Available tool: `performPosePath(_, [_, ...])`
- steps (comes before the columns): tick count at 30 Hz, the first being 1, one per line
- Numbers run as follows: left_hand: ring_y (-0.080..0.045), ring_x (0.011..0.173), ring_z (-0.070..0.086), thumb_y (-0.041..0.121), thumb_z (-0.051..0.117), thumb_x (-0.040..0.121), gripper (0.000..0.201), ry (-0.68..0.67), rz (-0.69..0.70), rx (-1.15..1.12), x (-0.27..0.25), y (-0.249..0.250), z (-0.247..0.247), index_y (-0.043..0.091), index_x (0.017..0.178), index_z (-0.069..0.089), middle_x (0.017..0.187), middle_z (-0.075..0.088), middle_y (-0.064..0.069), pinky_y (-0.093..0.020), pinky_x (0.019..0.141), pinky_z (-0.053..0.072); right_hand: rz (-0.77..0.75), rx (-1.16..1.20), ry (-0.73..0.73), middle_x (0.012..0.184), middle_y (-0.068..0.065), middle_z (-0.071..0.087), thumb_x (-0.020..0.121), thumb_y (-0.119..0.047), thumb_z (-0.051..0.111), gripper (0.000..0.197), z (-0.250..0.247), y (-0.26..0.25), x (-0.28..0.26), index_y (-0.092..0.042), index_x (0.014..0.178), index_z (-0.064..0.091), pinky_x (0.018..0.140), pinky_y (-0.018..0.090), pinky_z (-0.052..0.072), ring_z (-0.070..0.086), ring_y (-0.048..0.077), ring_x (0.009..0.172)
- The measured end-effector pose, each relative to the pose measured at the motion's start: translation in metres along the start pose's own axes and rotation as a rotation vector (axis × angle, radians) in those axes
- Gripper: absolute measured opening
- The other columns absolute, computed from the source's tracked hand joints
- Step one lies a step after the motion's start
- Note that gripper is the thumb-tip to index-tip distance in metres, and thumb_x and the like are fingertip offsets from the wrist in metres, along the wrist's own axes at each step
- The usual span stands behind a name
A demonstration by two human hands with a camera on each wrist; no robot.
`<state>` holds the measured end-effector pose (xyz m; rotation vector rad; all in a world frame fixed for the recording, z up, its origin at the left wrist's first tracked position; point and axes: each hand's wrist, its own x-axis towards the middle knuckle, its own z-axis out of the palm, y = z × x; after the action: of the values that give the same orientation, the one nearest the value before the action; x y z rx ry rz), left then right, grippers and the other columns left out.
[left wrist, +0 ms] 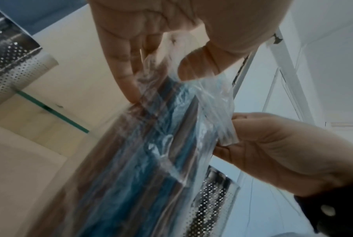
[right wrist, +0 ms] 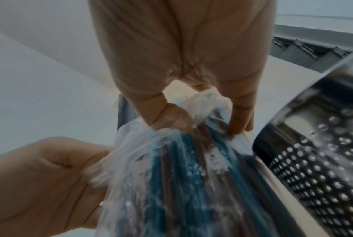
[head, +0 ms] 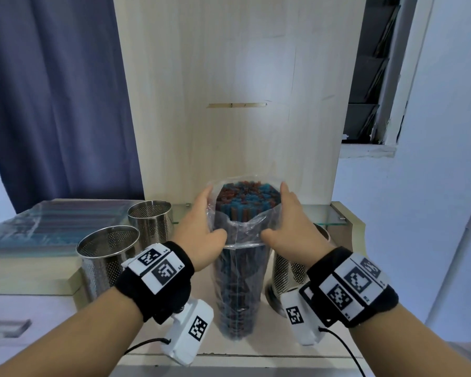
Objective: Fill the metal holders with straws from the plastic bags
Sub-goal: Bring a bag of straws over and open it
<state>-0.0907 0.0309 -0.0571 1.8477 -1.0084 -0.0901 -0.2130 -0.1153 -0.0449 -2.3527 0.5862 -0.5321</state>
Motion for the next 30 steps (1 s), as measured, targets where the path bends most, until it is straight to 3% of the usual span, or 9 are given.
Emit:
performPosePath(6, [-0.019, 0.142, 0.033, 0.019, 0.07, 0.064, 0.112, -0.086, -0.118, -0.192, 0.009, -0.012, -0.005, 0.027, 0.156, 0.006, 0.159, 0.025, -0.002, -0.045, 0.113, 0.036, -0.042, 0.17, -0.139, 0.149, 0.006, 0.04, 0.076, -0.011, 0.071, 0.109, -0.011, 0.003, 0.009, -0.014, 0.157, -0.002, 0.1, 0.027, 0.049, 0.054, 0.017, 0.123])
performPosePath(9, [-0.022, 0.136, 0.043, 0.036, 0.071, 0.047, 0.128, -0.145, -0.092, -0.198, 0.01, -0.018, -0.006, 0.033, 0.155, 0.002, 0.156, 0.033, -0.003, -0.047, 0.108, 0.042, -0.049, 0.199, -0.209, 0.149, 0.007, 0.046, 0.065, -0.022, 0.074, 0.12, -0.011, 0.009, 0.015, -0.022, 0.157, -0.002, 0.103, 0.042, 0.05, 0.06, 0.022, 0.119])
performPosePath(13, [-0.024, 0.13, 0.048, 0.034, 0.074, 0.052, 0.128, -0.31, -0.028, -0.093, 0.021, -0.023, -0.011, 0.046, 0.151, -0.005, 0.151, 0.035, 0.003, -0.047, 0.106, 0.044, -0.046, 0.134, -0.315, 0.151, 0.007, 0.046, 0.054, -0.029, 0.076, 0.135, -0.018, 0.013, 0.021, -0.03, 0.157, -0.012, 0.101, 0.041, 0.051, 0.067, 0.017, 0.108])
performPosePath(17, [-0.01, 0.132, 0.043, 0.034, 0.092, 0.053, 0.129, -0.403, 0.027, 0.007, 0.032, -0.024, -0.02, 0.047, 0.146, 0.004, 0.147, 0.039, 0.006, -0.036, 0.111, 0.039, -0.112, 0.088, -0.425, 0.137, 0.001, 0.059, 0.052, -0.031, 0.086, 0.132, -0.028, 0.016, 0.036, -0.041, 0.154, 0.004, 0.106, 0.049, 0.046, 0.064, 0.022, 0.116])
performPosePath(20, [-0.003, 0.135, 0.036, 0.045, 0.096, 0.045, 0.138, -0.366, 0.09, 0.036, 0.031, -0.019, -0.02, 0.055, 0.143, 0.0, 0.15, 0.032, 0.014, -0.035, 0.113, 0.032, -0.153, 0.081, -0.473, 0.134, 0.0, 0.06, 0.054, -0.022, 0.089, 0.126, -0.035, 0.011, 0.041, -0.037, 0.153, 0.012, 0.108, 0.048, 0.045, 0.06, 0.02, 0.121])
performPosePath(22, [0.004, 0.128, 0.045, 0.022, 0.097, 0.05, 0.136, -0.391, 0.136, -0.074, 0.035, -0.02, -0.015, 0.054, 0.142, 0.002, 0.142, 0.043, 0.017, -0.026, 0.107, 0.039, -0.181, 0.049, -0.487, 0.127, -0.006, 0.063, 0.058, -0.016, 0.09, 0.121, -0.036, 0.009, 0.046, -0.036, 0.15, 0.015, 0.109, 0.042, 0.043, 0.061, 0.012, 0.117])
performPosePath(24, [-0.007, 0.129, 0.05, 0.014, 0.098, 0.048, 0.145, -0.395, 0.138, -0.145, 0.04, -0.024, -0.01, 0.047, 0.147, -0.003, 0.14, 0.049, 0.008, -0.038, 0.108, 0.042, -0.201, 0.046, -0.497, 0.121, -0.014, 0.062, 0.065, -0.005, 0.089, 0.11, -0.037, 0.008, 0.05, -0.04, 0.14, 0.017, 0.107, 0.032, 0.043, 0.06, 0.001, 0.111])
performPosePath(27, [-0.022, 0.132, 0.049, 0.026, 0.103, 0.037, 0.153, -0.373, 0.13, -0.177, 0.049, -0.031, -0.008, 0.046, 0.149, 0.0, 0.144, 0.048, -0.001, -0.056, 0.107, 0.04, -0.241, 0.071, -0.514, 0.125, -0.013, 0.061, 0.065, 0.0, 0.088, 0.105, -0.036, 0.01, 0.054, -0.033, 0.14, 0.023, 0.102, 0.022, 0.046, 0.059, -0.002, 0.114])
performPosePath(30, [-0.023, 0.133, 0.049, 0.035, 0.102, 0.038, 0.146, -0.37, 0.146, -0.151, 0.054, -0.033, -0.01, 0.035, 0.151, 0.011, 0.143, 0.05, -0.002, -0.056, 0.109, 0.037, -0.26, 0.136, -0.525, 0.122, -0.018, 0.056, 0.066, 0.01, 0.083, 0.101, -0.037, 0.015, 0.057, -0.043, 0.129, 0.026, 0.085, 0.005, 0.045, 0.058, -0.016, 0.104])
